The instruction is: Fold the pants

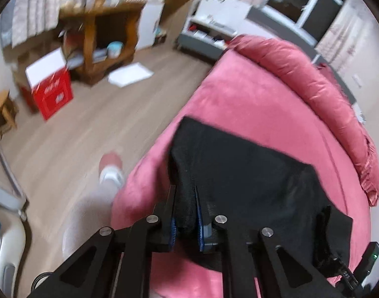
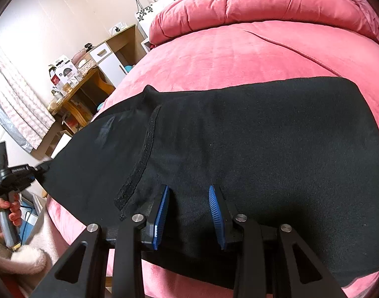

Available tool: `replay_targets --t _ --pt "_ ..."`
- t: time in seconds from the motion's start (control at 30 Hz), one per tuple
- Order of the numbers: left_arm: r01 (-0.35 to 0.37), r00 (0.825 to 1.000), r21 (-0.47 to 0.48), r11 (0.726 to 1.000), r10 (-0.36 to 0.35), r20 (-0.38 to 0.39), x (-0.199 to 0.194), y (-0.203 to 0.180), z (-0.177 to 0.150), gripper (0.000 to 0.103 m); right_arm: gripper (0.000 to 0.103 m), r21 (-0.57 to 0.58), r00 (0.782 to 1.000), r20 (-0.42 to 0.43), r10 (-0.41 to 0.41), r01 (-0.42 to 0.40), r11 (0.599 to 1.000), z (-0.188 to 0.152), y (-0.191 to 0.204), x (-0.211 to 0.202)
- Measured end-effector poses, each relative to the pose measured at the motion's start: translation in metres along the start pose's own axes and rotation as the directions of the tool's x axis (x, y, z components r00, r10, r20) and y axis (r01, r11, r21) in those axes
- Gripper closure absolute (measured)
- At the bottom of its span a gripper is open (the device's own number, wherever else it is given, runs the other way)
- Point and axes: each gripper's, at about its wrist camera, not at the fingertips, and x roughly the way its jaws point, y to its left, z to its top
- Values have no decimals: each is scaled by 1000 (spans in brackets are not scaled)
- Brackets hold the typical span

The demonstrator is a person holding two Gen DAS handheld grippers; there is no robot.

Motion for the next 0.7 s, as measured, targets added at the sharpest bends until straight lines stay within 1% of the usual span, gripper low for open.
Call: replay_targets --t 0.1,0.13,0.2,0.3,0.37,0.43,0.53,0.6,0.67,0.7 --pt "35 998 41 999 -38 56 -16 -18 2 91 69 3 1000 0 4 -4 1000 1 -2 -1" --pt "65 995 58 996 -69 75 -23 -28 3 91 69 5 1000 0 4 -4 1000 1 -3 -1" --pt "106 990 84 991 -113 85 -32 -41 5 92 68 17 1000 -5 13 -13 1000 2 -4 -3" --pt "189 974 126 974 -203 105 -49 -66 11 92 61 24 999 -18 42 -42 999 7 -5 -7" --pt "244 957 163 956 -264 118 -60 -85 14 93 58 13 999 -14 32 -32 999 11 -5 -11" --pt "305 935 216 927 -335 117 -71 -108 17 93 55 4 1000 6 15 -15 1000 17 -7 -20" --pt "366 908 300 881 -409 94 -80 -143 15 94 53 32 999 37 11 -12 999 22 -16 -34" --pt "406 887 354 842 -456 68 -85 -168 8 94 52 58 998 58 11 -14 998 25 -24 -43" --pt "451 865 403 797 -501 21 -85 -193 -2 94 52 78 997 76 7 -13 997 26 -32 -50" --pt "478 852 428 767 -524 -12 -83 -209 -10 94 52 88 996 84 7 -14 996 25 -33 -53"
